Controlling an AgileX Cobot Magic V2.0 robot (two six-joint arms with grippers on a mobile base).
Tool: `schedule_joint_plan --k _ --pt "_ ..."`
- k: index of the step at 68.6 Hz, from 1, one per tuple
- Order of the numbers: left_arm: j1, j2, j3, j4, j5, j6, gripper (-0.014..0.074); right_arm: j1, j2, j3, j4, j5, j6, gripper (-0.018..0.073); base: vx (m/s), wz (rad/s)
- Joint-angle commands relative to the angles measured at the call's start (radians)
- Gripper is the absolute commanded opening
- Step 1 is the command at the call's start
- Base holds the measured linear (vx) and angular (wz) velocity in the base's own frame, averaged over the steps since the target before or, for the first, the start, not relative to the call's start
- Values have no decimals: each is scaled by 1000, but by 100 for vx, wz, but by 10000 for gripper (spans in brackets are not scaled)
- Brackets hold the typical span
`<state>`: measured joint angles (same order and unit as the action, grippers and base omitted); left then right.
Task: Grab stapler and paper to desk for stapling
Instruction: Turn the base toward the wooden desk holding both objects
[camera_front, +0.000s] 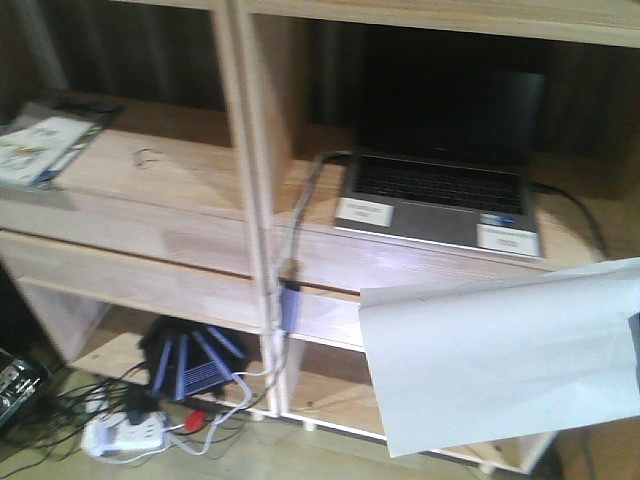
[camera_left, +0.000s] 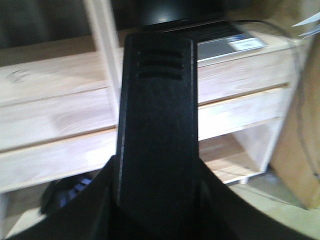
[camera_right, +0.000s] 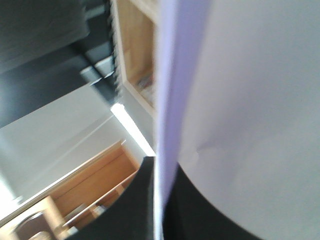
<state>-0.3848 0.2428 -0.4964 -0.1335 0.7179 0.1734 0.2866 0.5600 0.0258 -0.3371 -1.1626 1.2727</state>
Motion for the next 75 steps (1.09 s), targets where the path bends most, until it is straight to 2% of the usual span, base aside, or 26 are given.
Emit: schedule_joint_plan --k 1,75 --pt "-3 8 -29 -12 -112 -2 -6 -1 6 24 14 -90 -14 -5 3 74" --pt "-3 8 -29 -12 -112 -2 -6 -1 6 24 14 -90 -14 -5 6 63"
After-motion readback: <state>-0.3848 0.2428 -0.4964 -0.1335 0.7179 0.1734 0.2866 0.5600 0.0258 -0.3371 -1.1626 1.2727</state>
